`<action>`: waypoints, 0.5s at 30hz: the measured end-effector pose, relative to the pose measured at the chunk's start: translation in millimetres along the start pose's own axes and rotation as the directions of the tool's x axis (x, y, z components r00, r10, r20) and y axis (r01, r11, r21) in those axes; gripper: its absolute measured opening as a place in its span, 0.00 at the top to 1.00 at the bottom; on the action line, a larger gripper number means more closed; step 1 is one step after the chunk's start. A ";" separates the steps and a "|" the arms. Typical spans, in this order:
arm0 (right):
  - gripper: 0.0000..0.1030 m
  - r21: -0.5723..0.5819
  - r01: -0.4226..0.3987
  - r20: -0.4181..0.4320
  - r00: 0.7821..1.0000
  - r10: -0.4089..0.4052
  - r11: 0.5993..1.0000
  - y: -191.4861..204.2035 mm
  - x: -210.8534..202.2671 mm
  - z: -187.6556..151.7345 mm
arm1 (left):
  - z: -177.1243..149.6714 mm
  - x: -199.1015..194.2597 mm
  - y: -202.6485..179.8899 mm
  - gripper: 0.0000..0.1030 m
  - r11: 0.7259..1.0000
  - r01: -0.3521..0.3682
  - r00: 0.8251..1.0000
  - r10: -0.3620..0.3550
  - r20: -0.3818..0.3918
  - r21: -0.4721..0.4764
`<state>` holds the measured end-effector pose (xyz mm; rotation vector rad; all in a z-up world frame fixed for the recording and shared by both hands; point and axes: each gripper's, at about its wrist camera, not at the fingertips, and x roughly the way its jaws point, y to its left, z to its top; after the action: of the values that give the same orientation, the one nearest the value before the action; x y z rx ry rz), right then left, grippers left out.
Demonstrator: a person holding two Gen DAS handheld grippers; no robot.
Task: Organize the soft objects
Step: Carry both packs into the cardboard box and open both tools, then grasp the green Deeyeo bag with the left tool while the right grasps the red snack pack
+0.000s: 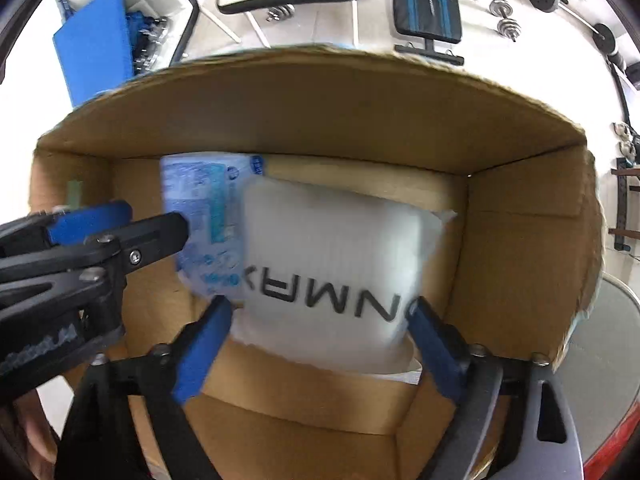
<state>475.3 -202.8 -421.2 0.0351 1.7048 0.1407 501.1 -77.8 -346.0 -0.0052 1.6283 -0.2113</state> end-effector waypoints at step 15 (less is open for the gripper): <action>0.00 0.085 -0.020 0.301 0.954 -0.007 0.996 17.7 -105.2 -109.6 | -125.2 -109.9 22.9 0.04 0.989 -0.121 0.940 0.143 0.310 -0.088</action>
<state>380.6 -204.3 -301.1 0.1211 1.4044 0.0618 387.8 -24.1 -233.9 0.0180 1.3090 -0.0477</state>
